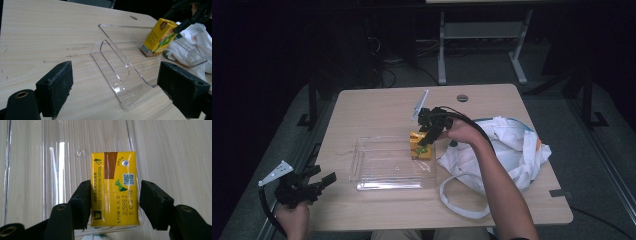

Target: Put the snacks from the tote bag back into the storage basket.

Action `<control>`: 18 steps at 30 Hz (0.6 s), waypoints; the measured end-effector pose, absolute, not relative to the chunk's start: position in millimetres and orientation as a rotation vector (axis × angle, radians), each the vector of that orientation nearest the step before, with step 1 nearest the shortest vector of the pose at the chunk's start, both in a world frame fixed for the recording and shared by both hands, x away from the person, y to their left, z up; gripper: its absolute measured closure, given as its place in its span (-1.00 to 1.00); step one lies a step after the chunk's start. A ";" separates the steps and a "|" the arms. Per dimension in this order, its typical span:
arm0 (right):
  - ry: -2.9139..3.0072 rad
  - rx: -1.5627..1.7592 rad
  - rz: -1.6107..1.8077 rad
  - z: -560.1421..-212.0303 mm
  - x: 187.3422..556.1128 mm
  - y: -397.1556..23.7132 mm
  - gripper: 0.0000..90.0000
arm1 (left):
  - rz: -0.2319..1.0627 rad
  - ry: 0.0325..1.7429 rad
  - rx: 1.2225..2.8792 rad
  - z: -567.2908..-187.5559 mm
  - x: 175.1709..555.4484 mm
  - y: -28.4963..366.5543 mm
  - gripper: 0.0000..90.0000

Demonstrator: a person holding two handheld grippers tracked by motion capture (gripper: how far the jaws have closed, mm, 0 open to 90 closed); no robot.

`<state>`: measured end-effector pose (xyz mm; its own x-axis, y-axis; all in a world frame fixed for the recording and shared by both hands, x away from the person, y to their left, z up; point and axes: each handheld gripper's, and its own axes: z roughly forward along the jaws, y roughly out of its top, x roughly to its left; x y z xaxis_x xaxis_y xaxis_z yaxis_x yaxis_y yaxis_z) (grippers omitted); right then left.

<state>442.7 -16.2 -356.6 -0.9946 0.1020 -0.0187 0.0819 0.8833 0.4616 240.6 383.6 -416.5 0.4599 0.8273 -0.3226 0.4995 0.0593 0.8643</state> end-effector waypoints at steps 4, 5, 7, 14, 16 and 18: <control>3.003 0.153 0.740 -356.4 442.9 -16.9 -0.09 | 0.368 1.185 1.590 -416.6 240.7 383.6 -0.72; 3.000 0.152 0.744 -356.2 443.1 -17.1 -0.10 | 0.368 1.184 1.592 -416.5 240.6 383.8 -0.72; 2.997 0.163 0.753 -355.6 443.3 -17.8 -0.15 | 0.367 1.185 1.591 -416.6 240.7 383.5 -0.72; 2.989 0.210 0.782 -353.0 443.3 -22.7 -0.25 | 0.367 1.185 1.595 -416.5 240.7 383.4 -0.72; 2.987 0.216 0.787 -352.0 443.0 -23.9 -0.28 | 0.366 1.184 1.598 -416.5 240.8 383.4 -0.72; 2.981 0.222 0.797 -350.5 442.7 -25.3 -0.30 | 0.366 1.184 1.601 -416.4 240.8 383.2 -0.72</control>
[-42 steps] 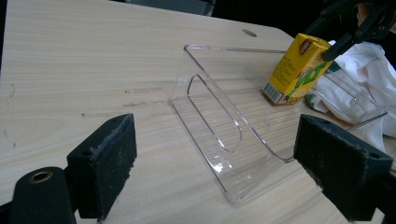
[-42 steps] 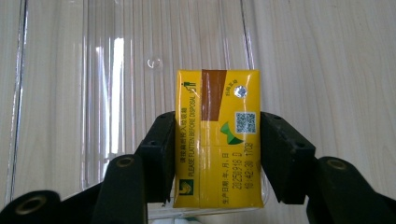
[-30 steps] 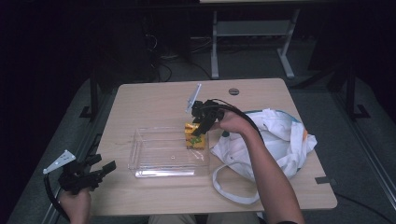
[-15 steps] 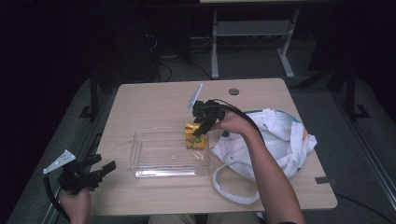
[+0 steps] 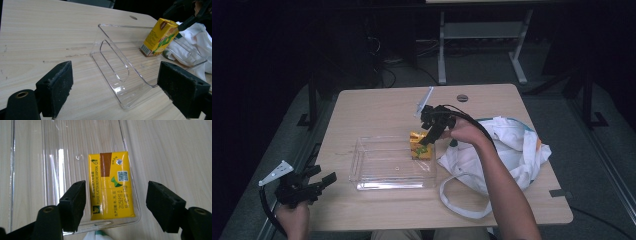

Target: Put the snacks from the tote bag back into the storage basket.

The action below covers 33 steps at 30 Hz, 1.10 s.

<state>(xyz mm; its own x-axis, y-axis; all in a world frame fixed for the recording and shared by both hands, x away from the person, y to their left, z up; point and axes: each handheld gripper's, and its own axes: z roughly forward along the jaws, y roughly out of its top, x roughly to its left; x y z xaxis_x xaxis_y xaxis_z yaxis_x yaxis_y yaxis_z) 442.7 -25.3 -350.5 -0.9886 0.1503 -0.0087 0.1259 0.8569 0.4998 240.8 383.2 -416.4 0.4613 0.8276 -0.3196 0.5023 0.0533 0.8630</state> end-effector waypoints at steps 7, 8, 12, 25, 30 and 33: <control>2.965 0.252 0.845 -344.1 441.7 -32.2 -0.36 | 0.367 1.182 1.601 -416.5 240.9 383.2 -0.72; 2.962 0.255 0.841 -343.1 441.5 -33.1 -0.36 | 0.366 1.183 1.601 -416.5 240.9 383.1 -0.72; 2.952 0.258 0.871 -339.6 441.0 -37.7 -0.36 | 0.367 1.183 1.602 -416.6 241.0 383.2 -0.72; 2.920 0.296 0.914 -333.5 438.2 -55.5 -0.36 | 0.368 1.182 1.603 -416.6 241.0 382.5 -0.72; 2.911 0.314 0.924 -331.8 436.9 -62.5 -0.36 | 0.369 1.182 1.603 -416.5 241.0 382.4 -0.72; 2.903 0.323 0.922 -331.1 436.1 -66.7 -0.36 | 0.369 1.183 1.604 -416.5 241.0 382.5 -0.72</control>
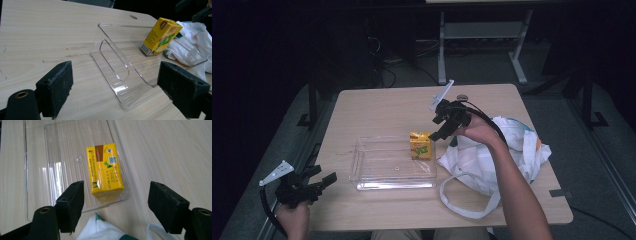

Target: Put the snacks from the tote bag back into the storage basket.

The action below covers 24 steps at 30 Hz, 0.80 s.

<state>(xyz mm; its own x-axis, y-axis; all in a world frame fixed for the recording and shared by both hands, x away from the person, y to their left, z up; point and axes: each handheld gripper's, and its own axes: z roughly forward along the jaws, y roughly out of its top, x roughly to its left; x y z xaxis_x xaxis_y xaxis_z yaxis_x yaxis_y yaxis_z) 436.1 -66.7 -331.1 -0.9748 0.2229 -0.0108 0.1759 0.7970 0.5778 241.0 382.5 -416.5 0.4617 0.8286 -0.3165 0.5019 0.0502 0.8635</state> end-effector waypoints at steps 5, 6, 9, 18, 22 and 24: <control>2.898 0.346 0.922 -330.4 433.5 -73.7 -0.36 | 0.369 1.183 1.603 -416.5 240.9 382.6 -0.72; 2.896 0.346 0.924 -330.4 433.4 -75.2 -0.35 | 0.369 1.183 1.602 -416.5 240.9 382.6 -0.72; 2.888 0.360 0.932 -330.3 432.4 -79.4 -0.35 | 0.369 1.183 1.601 -416.5 240.9 382.6 -0.72; 2.872 0.403 0.939 -329.1 427.2 -93.4 -0.35 | 0.370 1.182 1.604 -416.5 240.9 382.5 -0.72; 2.858 0.417 0.942 -330.5 424.5 -101.1 -0.35 | 0.372 1.180 1.609 -416.3 241.0 382.1 -0.72; 2.852 0.434 0.950 -330.5 423.1 -104.9 -0.35 | 0.371 1.179 1.610 -416.3 241.0 382.0 -0.72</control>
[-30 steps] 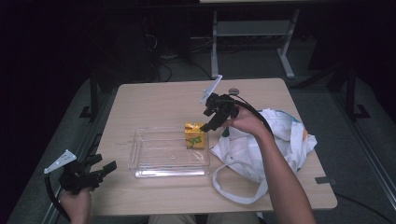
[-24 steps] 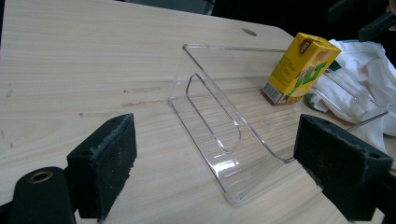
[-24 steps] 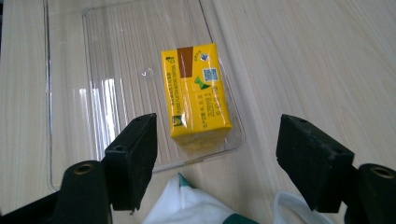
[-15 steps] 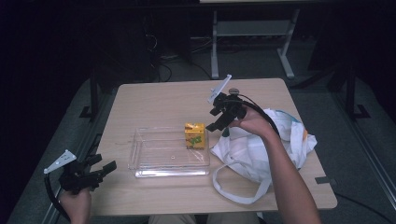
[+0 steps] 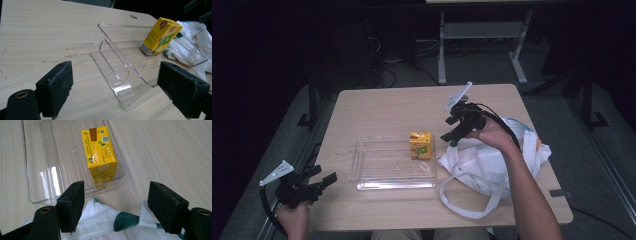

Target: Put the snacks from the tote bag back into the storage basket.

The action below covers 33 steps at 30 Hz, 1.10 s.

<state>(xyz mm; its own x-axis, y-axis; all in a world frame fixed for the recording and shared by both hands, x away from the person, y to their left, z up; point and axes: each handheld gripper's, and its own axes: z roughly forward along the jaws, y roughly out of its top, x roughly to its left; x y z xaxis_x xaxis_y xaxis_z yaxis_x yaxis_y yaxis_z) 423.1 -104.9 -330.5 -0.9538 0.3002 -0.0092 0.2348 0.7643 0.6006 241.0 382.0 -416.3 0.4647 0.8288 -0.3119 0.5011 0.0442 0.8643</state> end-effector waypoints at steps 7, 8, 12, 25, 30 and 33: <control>2.845 0.458 0.959 -328.2 418.5 -113.9 -0.35 | 0.371 1.183 1.606 -416.5 241.0 382.3 -0.72; 2.844 0.462 0.969 -327.9 417.6 -115.1 -0.34 | 0.371 1.183 1.606 -416.6 241.0 382.4 -0.72; 2.836 0.477 0.968 -328.4 414.0 -120.3 -0.34 | 0.370 1.181 1.610 -416.6 241.2 381.9 -0.72; 2.818 0.524 0.970 -330.6 406.9 -139.8 -0.34 | 0.369 1.183 1.607 -417.0 241.3 381.3 -0.72; 2.812 0.543 0.968 -334.7 403.8 -148.5 -0.34 | 0.370 1.184 1.608 -417.1 241.3 381.6 -0.72; 2.814 0.565 0.964 -336.0 401.8 -154.0 -0.34 | 0.369 1.184 1.612 -417.0 241.4 381.1 -0.72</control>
<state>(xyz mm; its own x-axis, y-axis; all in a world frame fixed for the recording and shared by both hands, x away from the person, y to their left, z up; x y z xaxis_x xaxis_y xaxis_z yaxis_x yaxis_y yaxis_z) 401.8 -154.0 -336.0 -0.9242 0.3818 0.0132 0.3096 0.7284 0.6112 241.4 381.1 -417.0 0.4616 0.8301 -0.3129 0.5051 0.0440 0.8619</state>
